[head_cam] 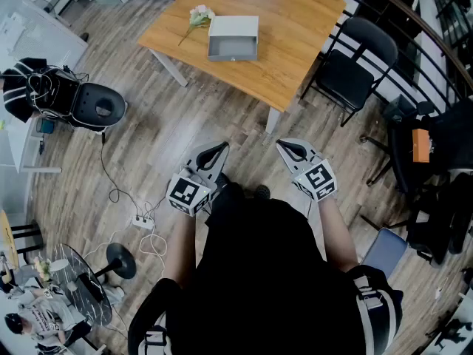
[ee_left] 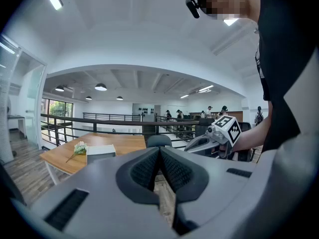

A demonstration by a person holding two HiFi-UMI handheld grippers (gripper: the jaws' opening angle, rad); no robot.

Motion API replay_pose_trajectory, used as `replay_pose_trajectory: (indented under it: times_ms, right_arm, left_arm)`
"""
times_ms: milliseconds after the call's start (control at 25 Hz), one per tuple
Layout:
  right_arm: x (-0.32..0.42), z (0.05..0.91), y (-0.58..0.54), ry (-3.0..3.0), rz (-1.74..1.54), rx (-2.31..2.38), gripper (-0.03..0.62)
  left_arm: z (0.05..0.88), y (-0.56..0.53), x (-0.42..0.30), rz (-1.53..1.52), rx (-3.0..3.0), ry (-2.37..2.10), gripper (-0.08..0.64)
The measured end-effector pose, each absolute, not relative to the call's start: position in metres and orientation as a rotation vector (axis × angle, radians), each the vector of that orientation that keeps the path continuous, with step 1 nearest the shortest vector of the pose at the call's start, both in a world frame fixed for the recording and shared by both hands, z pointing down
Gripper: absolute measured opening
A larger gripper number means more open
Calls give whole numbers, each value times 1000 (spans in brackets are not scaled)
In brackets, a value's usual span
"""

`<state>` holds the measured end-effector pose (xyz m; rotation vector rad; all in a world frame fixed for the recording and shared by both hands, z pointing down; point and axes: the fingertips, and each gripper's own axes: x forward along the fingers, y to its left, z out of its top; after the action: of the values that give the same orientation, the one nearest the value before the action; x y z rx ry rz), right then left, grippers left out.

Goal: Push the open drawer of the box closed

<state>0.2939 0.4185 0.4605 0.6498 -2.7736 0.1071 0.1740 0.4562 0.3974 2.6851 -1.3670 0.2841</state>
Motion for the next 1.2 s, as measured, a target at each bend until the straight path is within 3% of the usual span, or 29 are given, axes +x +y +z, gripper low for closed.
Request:
replay_pose_trajectory:
  times_ms: [600, 1200]
  right_arm:
    - [260, 470, 415, -2775, 173, 639, 15]
    - [169, 476, 349, -2606, 109, 767, 15]
  left_arm:
    - [401, 455, 138, 267, 2651, -1386, 23]
    - [400, 374, 48, 241, 2698, -1275, 23]
